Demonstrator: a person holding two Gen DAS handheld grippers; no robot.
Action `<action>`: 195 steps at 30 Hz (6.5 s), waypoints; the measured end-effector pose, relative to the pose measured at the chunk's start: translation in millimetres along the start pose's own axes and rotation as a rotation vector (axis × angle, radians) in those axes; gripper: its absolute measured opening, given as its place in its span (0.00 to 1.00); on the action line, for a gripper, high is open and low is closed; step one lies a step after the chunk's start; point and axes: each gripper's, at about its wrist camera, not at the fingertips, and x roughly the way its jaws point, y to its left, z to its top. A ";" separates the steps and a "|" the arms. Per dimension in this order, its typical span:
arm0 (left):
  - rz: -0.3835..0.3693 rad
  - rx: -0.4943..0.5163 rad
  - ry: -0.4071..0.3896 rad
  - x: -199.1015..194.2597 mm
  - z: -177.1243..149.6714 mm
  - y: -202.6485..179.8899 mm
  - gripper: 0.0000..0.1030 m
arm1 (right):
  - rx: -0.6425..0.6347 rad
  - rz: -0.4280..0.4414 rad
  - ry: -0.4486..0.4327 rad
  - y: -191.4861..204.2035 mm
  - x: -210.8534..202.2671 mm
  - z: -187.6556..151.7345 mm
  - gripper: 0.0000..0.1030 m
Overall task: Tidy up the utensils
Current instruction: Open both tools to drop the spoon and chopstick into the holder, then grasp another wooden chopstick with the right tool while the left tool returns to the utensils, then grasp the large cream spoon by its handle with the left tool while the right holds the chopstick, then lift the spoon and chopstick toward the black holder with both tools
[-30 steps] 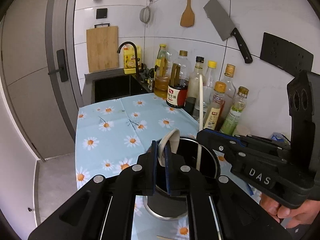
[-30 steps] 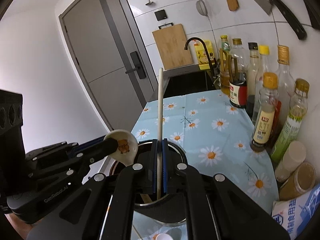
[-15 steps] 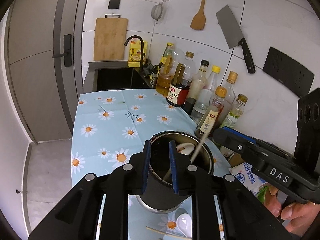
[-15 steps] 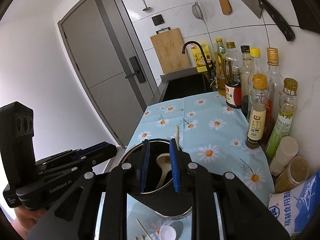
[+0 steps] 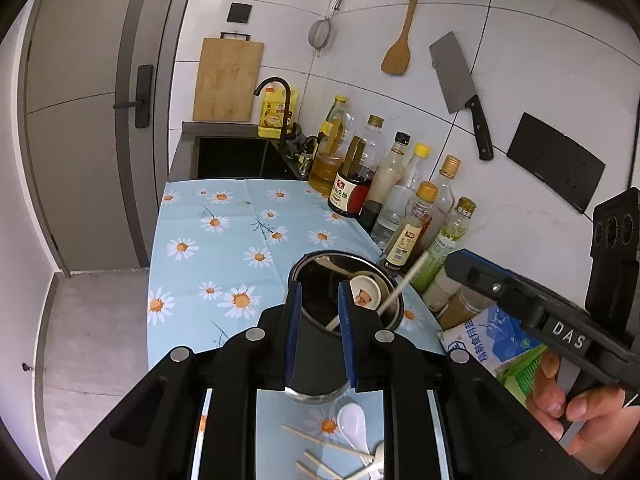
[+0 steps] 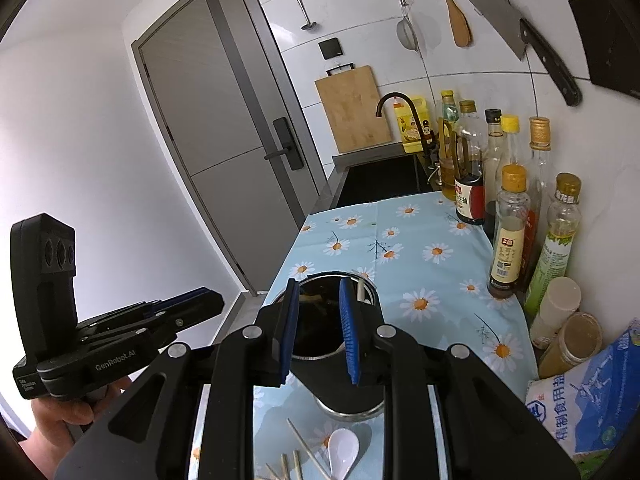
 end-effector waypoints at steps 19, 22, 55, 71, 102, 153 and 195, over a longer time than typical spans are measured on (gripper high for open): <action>0.002 -0.115 0.066 -46.6 -61.3 -0.7 0.22 | -0.168 0.099 0.216 14.3 -32.9 -40.5 0.25; 0.006 -0.140 0.084 -49.1 -74.9 0.9 0.22 | -0.251 0.120 0.296 22.7 -28.0 -54.6 0.25; 0.059 -0.311 0.210 -66.3 -209.7 26.7 0.22 | -0.726 0.149 1.060 60.3 91.0 -196.8 0.13; 0.040 -0.314 0.243 -55.3 -220.2 36.6 0.22 | -0.784 0.116 1.145 83.3 114.1 -214.5 0.06; -0.111 0.418 0.641 50.6 -158.4 -48.3 0.22 | -0.213 0.177 0.738 -7.7 -2.5 -127.3 0.06; -0.228 0.788 0.844 115.8 -156.5 -104.6 0.06 | 0.008 0.184 0.626 -53.0 -26.0 -128.8 0.06; -0.206 0.030 0.159 -40.4 -65.4 -28.0 0.06 | -0.052 0.343 0.466 -5.7 18.0 -48.6 0.06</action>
